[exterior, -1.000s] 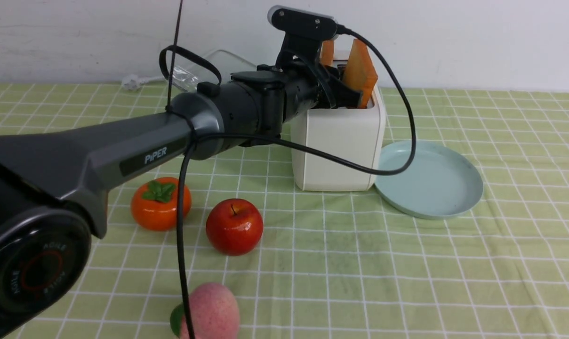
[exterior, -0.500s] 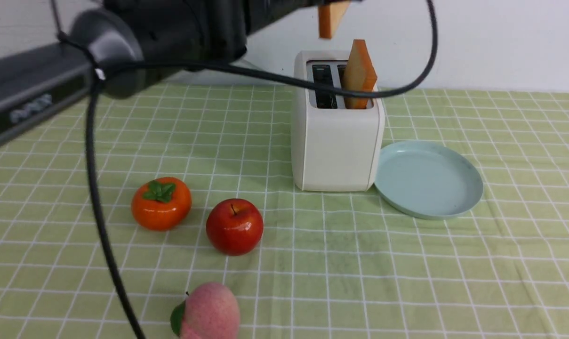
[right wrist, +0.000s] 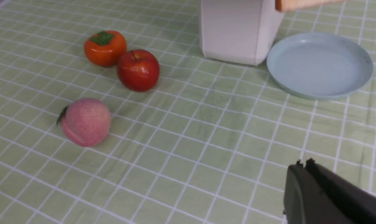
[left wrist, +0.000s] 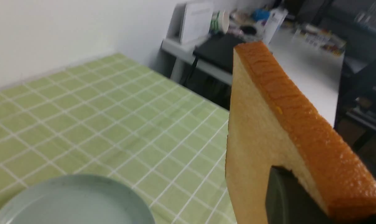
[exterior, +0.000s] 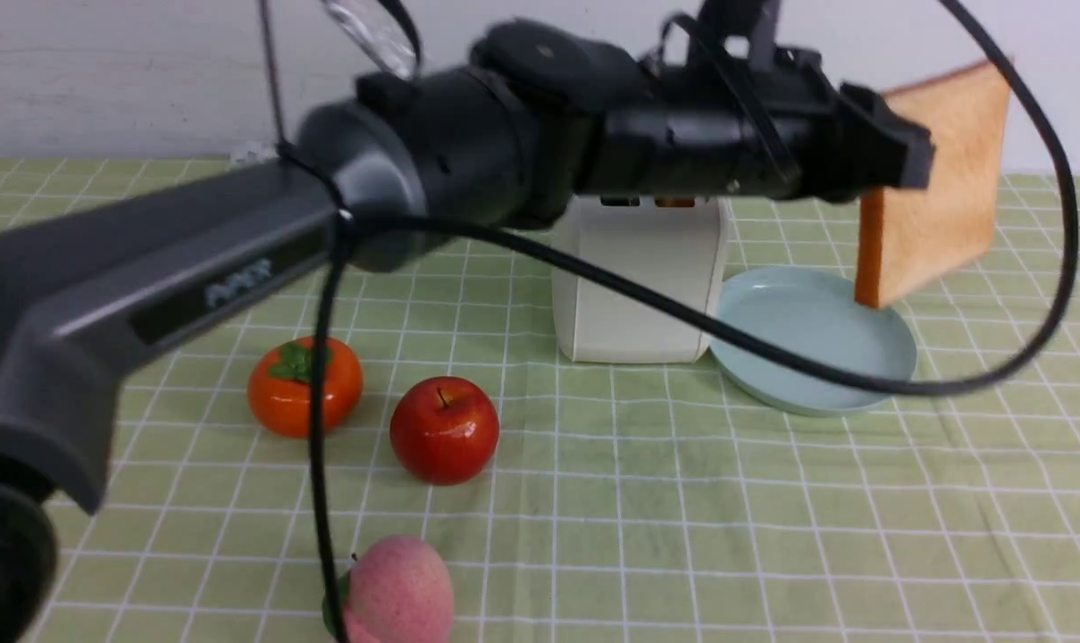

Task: Take toasted bread from bread machine on green coffee tablecloth place on plate.
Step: 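Place the slice of bread on the plate with the left gripper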

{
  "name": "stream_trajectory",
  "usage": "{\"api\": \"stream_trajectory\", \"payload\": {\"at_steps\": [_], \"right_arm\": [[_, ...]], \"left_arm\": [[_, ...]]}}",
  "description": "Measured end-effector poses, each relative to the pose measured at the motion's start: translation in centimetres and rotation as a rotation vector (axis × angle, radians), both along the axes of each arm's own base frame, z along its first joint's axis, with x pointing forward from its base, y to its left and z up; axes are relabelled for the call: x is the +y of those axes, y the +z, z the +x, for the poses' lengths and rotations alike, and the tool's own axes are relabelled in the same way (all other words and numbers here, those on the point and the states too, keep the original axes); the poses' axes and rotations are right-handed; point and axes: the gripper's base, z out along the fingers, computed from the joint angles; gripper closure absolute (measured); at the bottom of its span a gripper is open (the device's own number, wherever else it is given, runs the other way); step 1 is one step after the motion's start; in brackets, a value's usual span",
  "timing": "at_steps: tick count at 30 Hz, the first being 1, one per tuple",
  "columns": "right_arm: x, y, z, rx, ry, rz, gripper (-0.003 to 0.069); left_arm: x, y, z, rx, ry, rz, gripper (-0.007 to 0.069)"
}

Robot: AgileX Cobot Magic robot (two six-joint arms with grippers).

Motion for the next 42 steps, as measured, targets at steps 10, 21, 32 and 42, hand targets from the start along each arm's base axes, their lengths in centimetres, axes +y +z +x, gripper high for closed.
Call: {"api": "stream_trajectory", "payload": {"at_steps": [10, 21, 32, 42], "right_arm": [[-0.8, -0.6, 0.0, 0.059, -0.080, -0.048, 0.0661], [-0.6, -0.6, -0.1, 0.073, -0.063, -0.020, 0.0659], [-0.4, -0.5, -0.2, 0.074, -0.053, -0.001, 0.0659], [-0.3, -0.5, -0.2, 0.072, -0.049, 0.006, 0.0659]], "left_arm": [[-4.0, -6.1, 1.2, -0.082, 0.160, 0.112, 0.0546], [-6.0, -8.7, 4.5, -0.054, 0.271, 0.028, 0.0546], [-6.4, -11.6, 4.9, 0.029, 0.297, 0.028, 0.0539], [-6.1, -11.8, 5.3, 0.019, 0.348, 0.033, 0.0259]]}}
